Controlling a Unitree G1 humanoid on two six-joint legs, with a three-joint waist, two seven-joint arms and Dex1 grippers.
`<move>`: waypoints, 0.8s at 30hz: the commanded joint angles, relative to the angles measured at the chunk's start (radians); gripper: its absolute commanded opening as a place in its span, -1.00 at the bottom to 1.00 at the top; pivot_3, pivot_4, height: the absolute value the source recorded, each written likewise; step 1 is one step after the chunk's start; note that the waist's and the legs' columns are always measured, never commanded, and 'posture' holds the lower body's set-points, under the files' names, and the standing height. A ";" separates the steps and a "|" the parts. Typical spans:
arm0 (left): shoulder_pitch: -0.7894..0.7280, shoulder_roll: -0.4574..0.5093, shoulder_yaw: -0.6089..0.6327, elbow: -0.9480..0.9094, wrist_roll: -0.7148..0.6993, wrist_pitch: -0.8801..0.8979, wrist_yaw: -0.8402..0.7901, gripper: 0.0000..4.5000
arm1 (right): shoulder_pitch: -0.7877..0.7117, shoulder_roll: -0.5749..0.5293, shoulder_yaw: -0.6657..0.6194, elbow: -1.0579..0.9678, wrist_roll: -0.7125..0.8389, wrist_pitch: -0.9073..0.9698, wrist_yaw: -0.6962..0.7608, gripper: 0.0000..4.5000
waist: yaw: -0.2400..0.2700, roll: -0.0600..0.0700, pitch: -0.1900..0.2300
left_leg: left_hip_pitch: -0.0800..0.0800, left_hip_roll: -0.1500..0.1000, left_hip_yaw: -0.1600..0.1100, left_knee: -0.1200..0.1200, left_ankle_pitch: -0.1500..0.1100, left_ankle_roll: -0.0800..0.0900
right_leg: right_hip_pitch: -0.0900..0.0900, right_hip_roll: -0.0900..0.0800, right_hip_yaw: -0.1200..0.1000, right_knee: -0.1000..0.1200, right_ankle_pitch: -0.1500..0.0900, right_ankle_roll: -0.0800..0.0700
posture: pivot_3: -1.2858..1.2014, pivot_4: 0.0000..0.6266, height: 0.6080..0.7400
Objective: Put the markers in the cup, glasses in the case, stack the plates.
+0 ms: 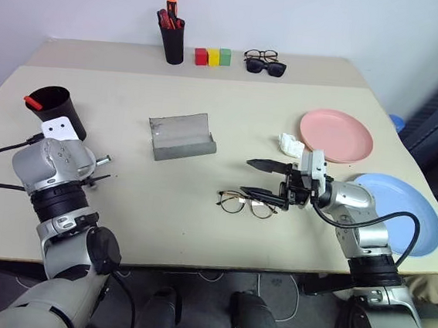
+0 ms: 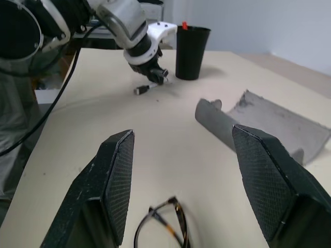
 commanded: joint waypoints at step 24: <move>-0.002 0.187 -0.371 0.093 0.202 -1.343 -0.291 -0.97 | -0.058 0.035 -0.028 0.051 -0.032 -0.067 -0.029 0.35 | 0.033 -0.004 0.003 | -0.005 0.000 0.001 0.000 0.000 -0.004 | -0.003 0.000 0.001 -0.003 0.001 -0.002 | 0.03 -0.52 1.00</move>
